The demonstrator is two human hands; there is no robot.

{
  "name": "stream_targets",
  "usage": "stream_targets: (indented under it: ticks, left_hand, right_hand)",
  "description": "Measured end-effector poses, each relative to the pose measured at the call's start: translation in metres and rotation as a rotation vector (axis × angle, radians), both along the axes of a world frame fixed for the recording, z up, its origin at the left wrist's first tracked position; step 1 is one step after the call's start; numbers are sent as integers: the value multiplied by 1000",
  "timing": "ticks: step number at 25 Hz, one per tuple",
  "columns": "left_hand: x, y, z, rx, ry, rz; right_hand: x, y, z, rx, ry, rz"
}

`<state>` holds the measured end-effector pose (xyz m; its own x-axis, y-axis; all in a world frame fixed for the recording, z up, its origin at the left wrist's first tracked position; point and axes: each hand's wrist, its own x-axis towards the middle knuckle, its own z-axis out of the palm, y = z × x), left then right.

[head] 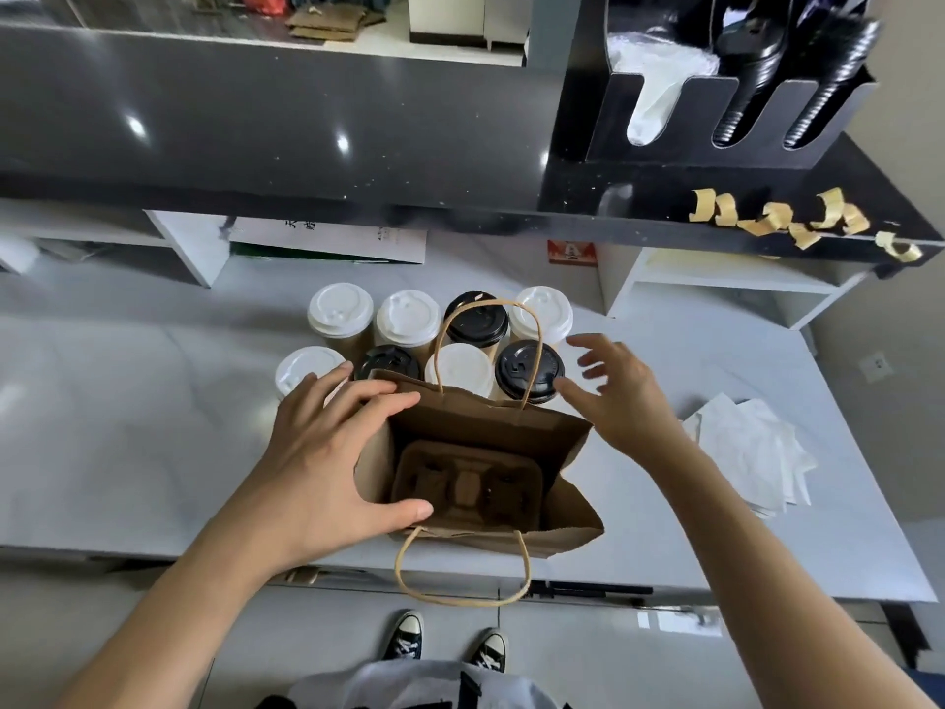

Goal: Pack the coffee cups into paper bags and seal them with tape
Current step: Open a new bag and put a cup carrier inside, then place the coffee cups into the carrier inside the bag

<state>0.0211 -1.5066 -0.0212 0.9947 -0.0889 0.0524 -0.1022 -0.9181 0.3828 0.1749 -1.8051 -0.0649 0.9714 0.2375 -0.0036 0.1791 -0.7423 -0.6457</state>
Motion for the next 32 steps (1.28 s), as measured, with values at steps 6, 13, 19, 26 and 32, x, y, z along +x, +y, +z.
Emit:
stream_targets:
  ticks: [6, 13, 19, 26, 32]
  left_hand:
    - [-7, 1, 2, 19, 22, 18]
    - [-10, 1, 2, 4, 39, 26]
    - [-11, -1, 4, -34, 75, 25]
    - [-8, -1, 2, -63, 91, 15]
    - [-5, 0, 3, -64, 102, 3]
  right_hand:
    - [23, 10, -28, -475, -233, 357]
    - [10, 14, -36, -422, -213, 271]
    - [9, 18, -35, -401, -166, 247]
    - [4, 3, -21, -421, -73, 157]
    - [-14, -5, 49, -13, -92, -37]
